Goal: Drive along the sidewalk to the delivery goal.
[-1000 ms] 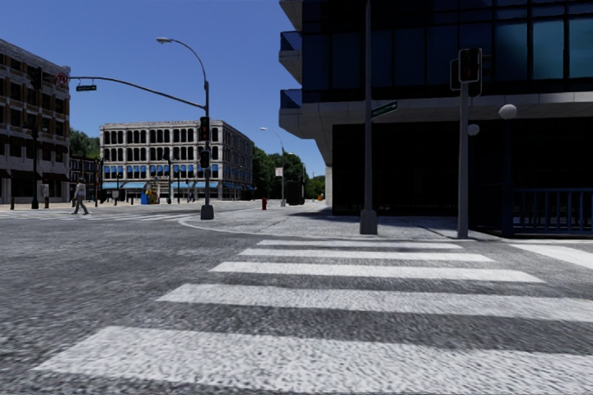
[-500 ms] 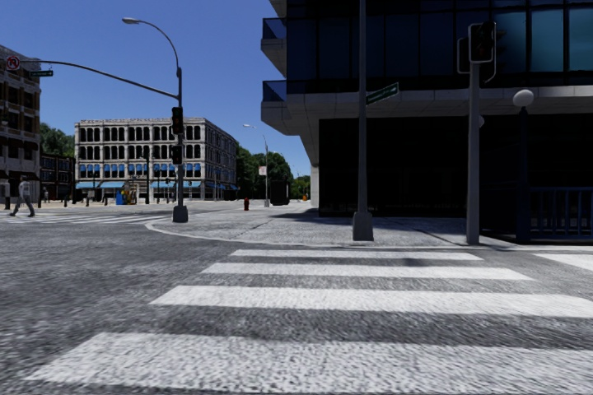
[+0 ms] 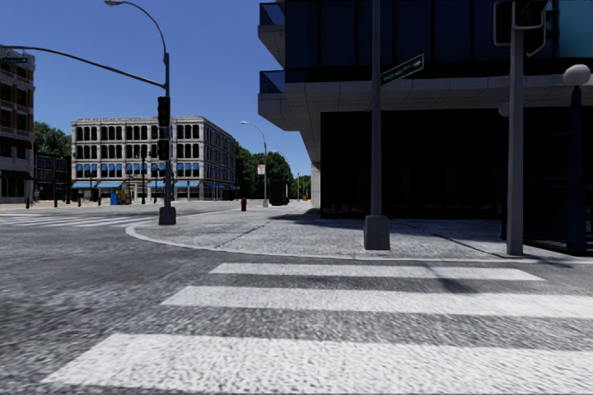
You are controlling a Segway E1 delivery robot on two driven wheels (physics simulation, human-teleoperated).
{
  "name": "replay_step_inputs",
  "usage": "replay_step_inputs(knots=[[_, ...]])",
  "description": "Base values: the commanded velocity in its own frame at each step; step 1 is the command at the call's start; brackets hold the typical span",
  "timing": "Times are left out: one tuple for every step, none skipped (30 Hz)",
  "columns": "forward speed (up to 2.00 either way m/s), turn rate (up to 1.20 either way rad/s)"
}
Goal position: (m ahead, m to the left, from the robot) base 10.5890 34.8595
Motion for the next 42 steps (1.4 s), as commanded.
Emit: replay_step_inputs(knots=[[2.0, 0.0], [2.0, 0.0], [2.0, 0.0], [2.0, 0.0], [2.0, 0.0], [2.0, 0.0], [2.0, 0.0], [2.0, 0.0], [2.0, 0.0], [2.0, 0.0], [2.0, 0.0], [2.0, 0.0], [2.0, 0.0], [2.0, 0.0], [2.0, 0.0], [2.0, 0.0], [2.0, 0.0], [2.0, 0.0], [2.0, 0.0], [2.0, 0.0], [2.0, 0.0], [2.0, 0.0], [2.0, 0.0], [2.0, 0.0], [2.0, 0.0], [2.0, 0.0], [2.0, 0.0], [2.0, 0.0], [2.0, 0.0], [2.0, 0.0], [2.0, 0.0], [2.0, 0.0], [2.0, 0.0], [2.0, 0.0], [2.0, 0.0], [2.0, 0.0], [2.0, 0.0], [2.0, 0.0], [2.0, 0.0], [2.0, 0.0], [2.0, 0.0], [2.0, 0.0]])
